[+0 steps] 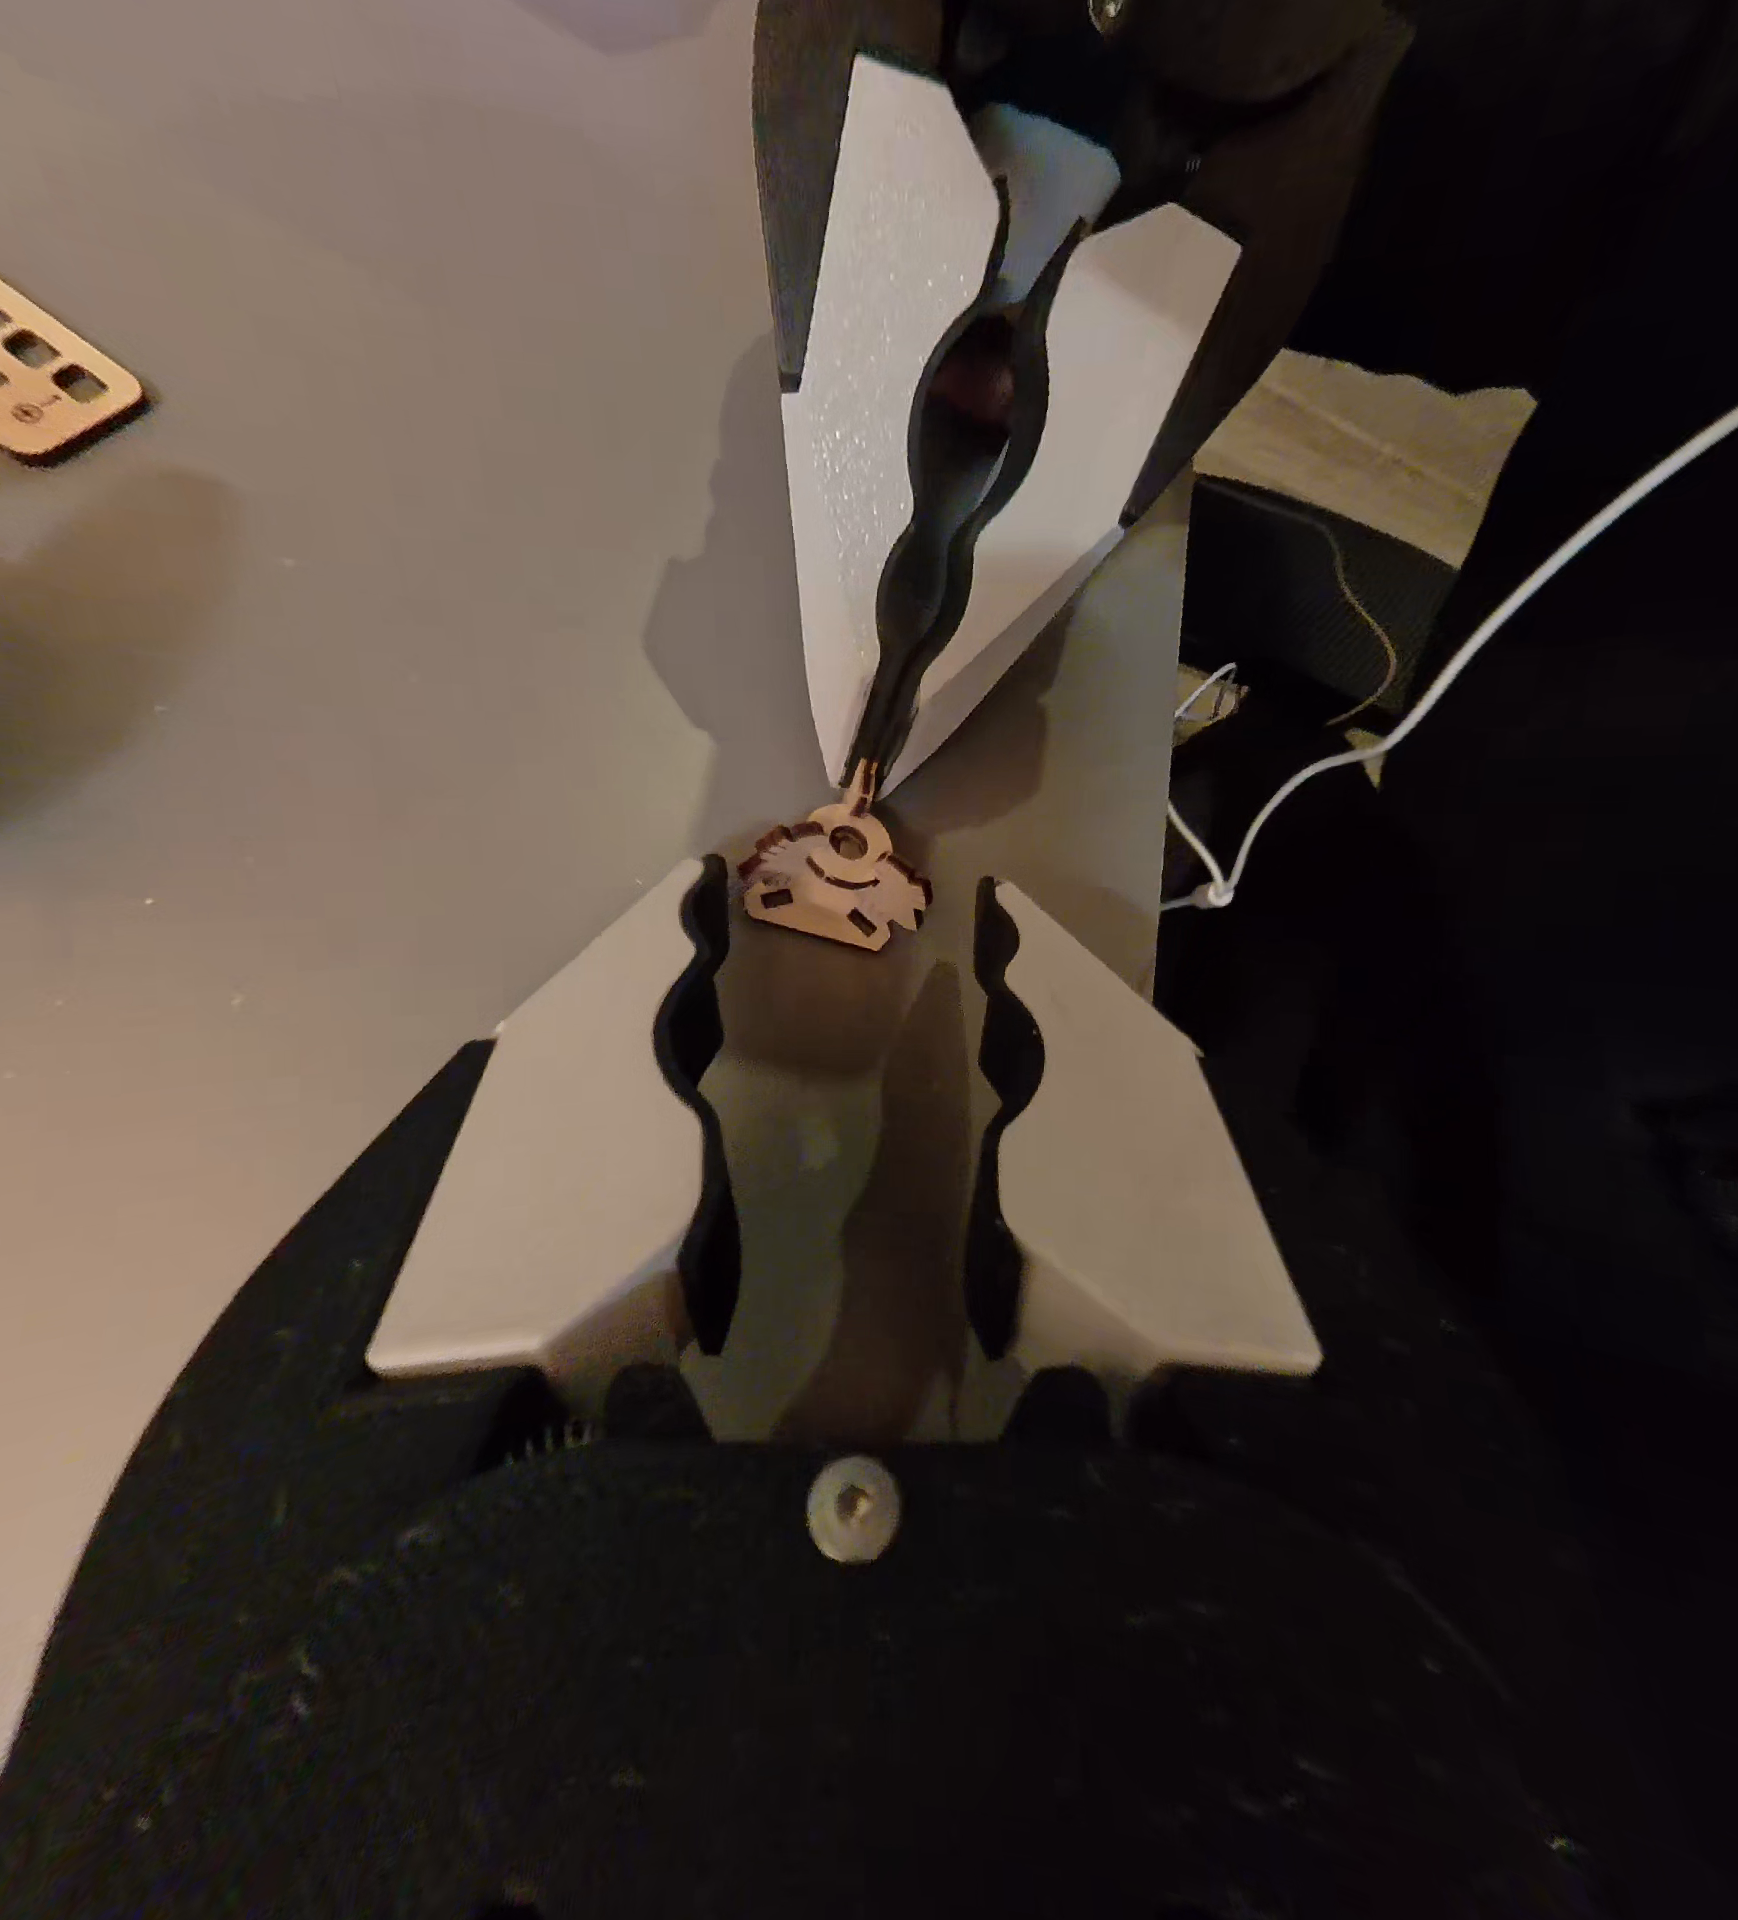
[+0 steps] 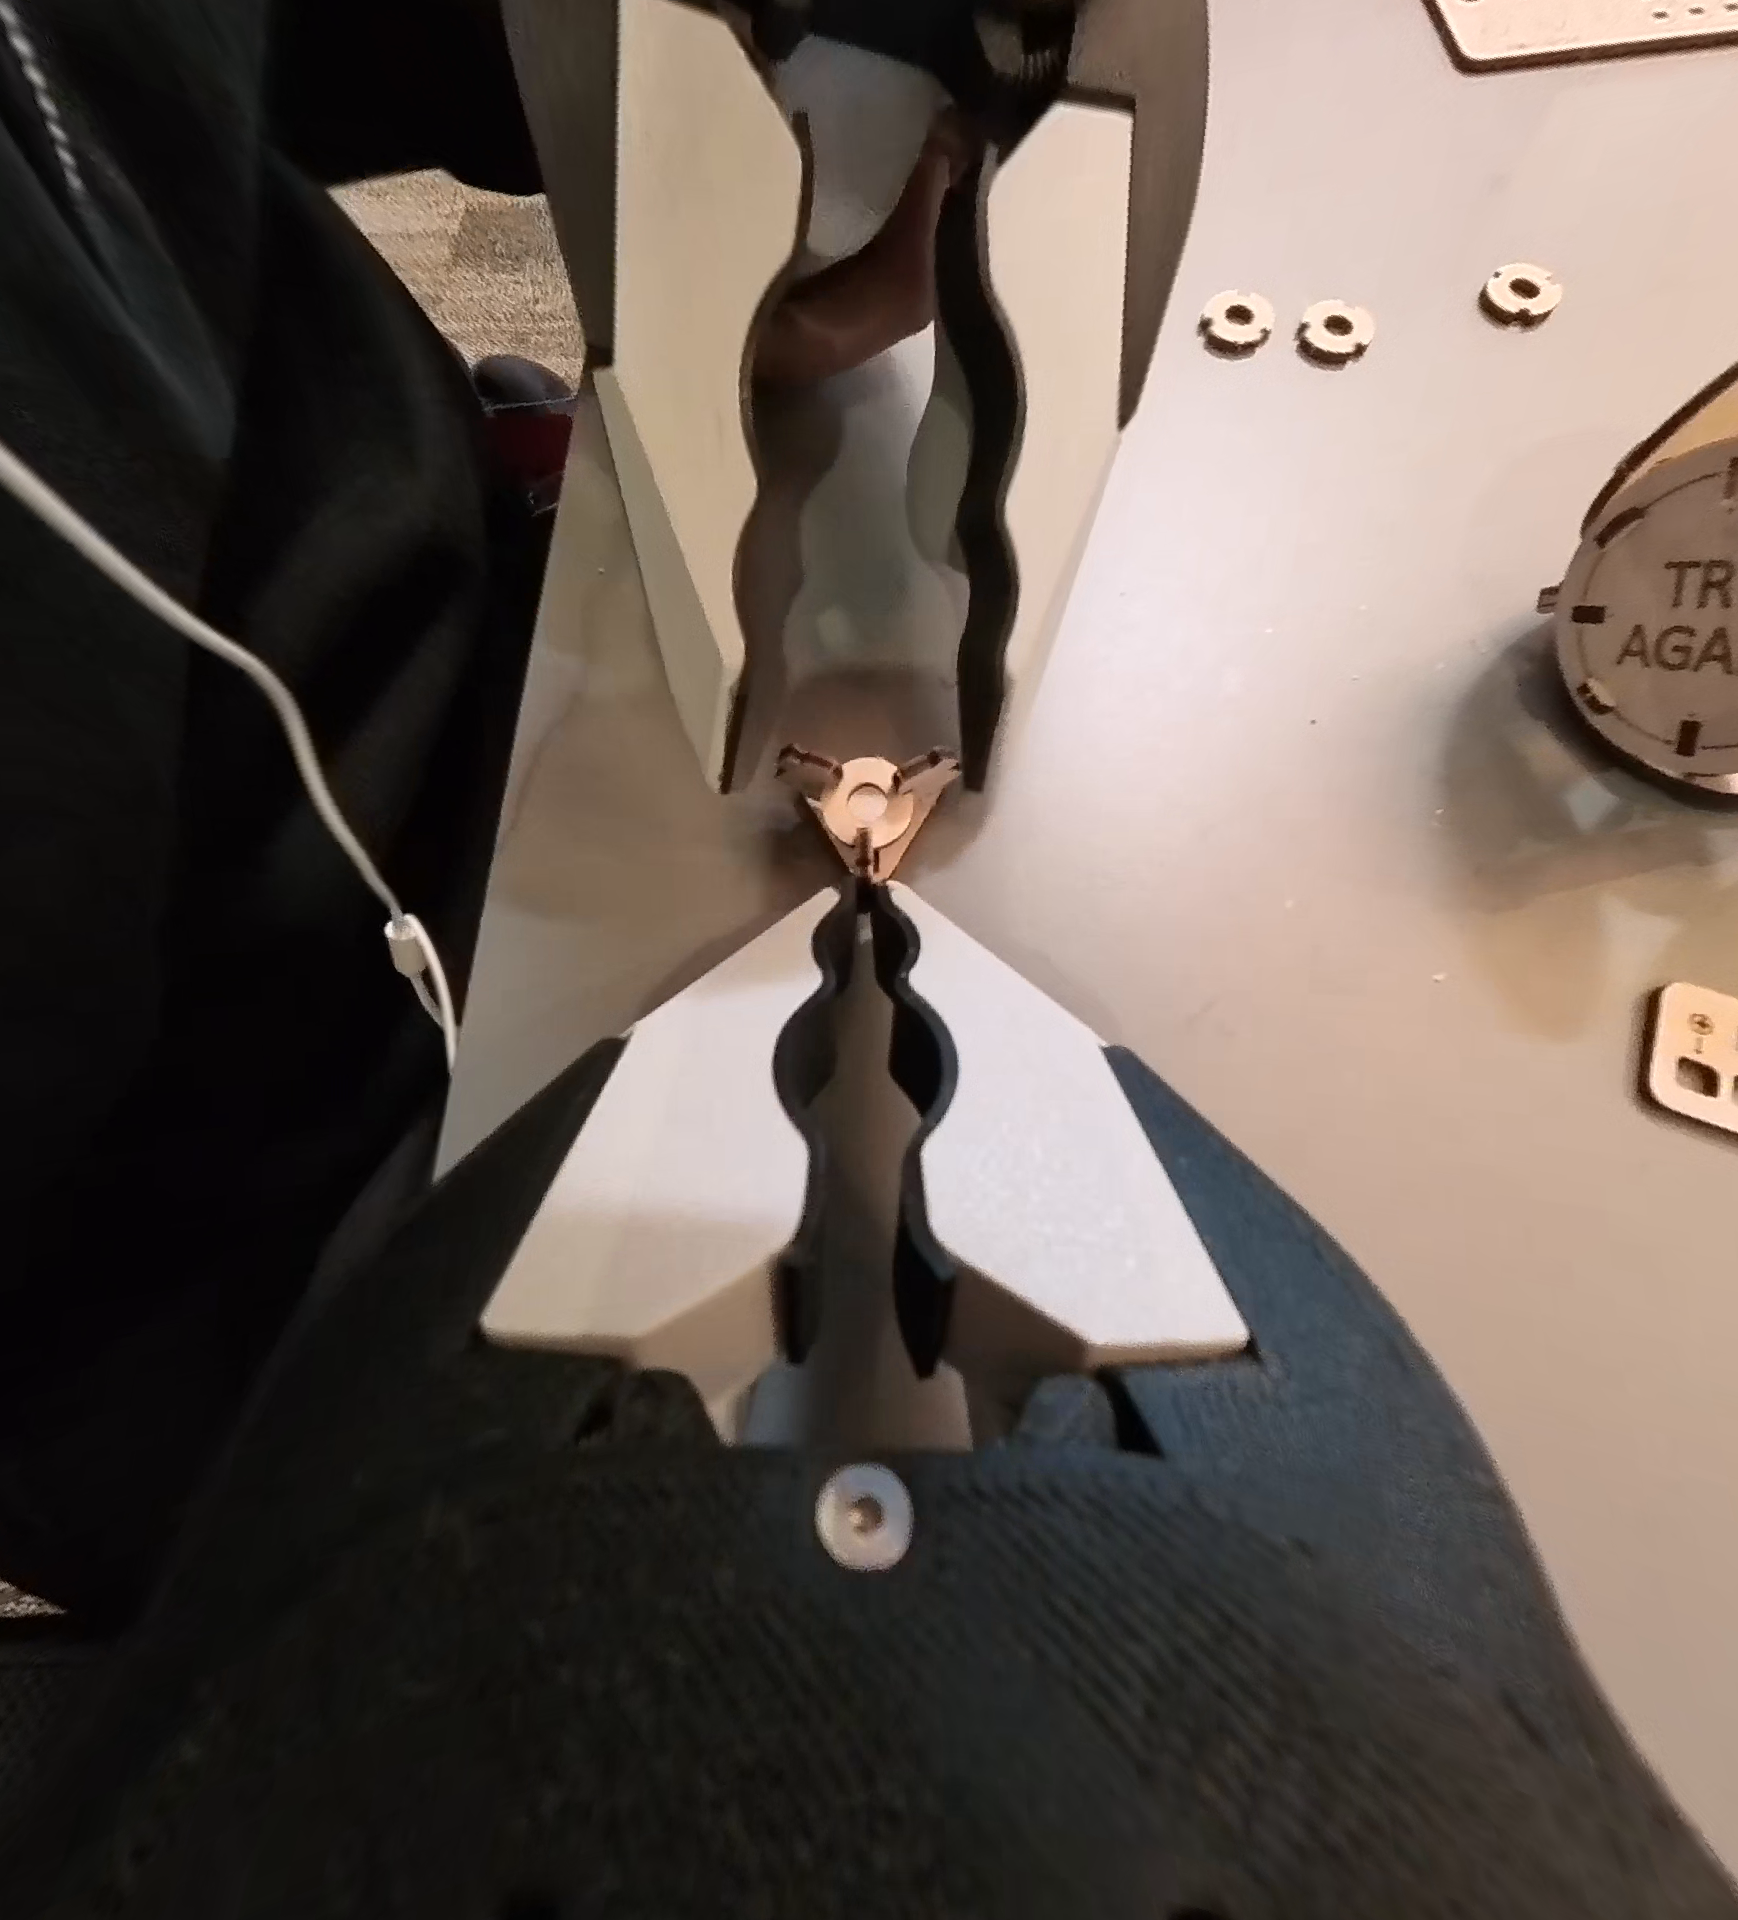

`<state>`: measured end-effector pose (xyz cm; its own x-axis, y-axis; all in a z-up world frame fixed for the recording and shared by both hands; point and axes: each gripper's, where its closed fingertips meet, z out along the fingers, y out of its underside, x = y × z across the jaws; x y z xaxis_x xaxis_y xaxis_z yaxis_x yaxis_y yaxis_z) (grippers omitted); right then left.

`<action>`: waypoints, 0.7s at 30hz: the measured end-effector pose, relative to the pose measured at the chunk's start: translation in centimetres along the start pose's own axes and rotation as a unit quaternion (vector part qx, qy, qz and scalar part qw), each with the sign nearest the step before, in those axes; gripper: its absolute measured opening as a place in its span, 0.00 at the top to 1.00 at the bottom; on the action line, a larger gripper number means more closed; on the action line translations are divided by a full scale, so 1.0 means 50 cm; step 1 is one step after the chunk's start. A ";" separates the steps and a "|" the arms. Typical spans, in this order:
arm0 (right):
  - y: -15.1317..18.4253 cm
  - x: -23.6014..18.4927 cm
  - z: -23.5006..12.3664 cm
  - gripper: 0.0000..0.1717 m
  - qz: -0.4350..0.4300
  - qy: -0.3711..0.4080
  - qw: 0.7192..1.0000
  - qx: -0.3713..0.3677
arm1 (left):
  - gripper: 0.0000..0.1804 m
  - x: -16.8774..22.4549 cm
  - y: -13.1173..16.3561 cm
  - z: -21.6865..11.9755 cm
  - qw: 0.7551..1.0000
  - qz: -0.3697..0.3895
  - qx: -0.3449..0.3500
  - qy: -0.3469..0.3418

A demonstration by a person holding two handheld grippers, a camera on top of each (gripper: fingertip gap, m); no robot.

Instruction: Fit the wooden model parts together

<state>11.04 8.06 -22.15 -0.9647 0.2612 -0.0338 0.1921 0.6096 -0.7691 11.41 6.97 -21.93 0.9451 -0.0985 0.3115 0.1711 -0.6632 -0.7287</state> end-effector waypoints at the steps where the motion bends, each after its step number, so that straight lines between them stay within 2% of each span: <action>1: 0.000 0.000 0.000 0.99 -0.002 0.001 1.000 -0.001 | 0.74 0.001 0.002 0.002 1.000 0.001 -0.005 0.001; 8: 0.011 0.007 0.005 0.99 -0.028 0.040 0.999 -0.015 | 0.80 -0.007 0.008 0.005 1.000 0.010 -0.016 -0.024; 13: 0.010 0.002 0.003 0.99 -0.039 0.068 0.997 -0.016 | 0.79 -0.003 0.009 0.004 0.998 0.041 -0.016 -0.044; 18: -0.025 -0.019 -0.016 1.00 -0.027 0.085 0.996 0.027 | 0.71 0.014 -0.015 -0.019 0.994 0.083 0.039 -0.053; 21: -0.049 -0.033 -0.024 1.00 -0.001 0.077 0.994 0.076 | 0.69 0.041 -0.035 -0.045 0.989 0.109 0.097 -0.028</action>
<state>12.35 7.04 -19.42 -0.9235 0.3793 0.0568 0.1495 0.4924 -0.8574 12.43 6.25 -18.64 0.9786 -0.1786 0.1026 0.0055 -0.4756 -0.8797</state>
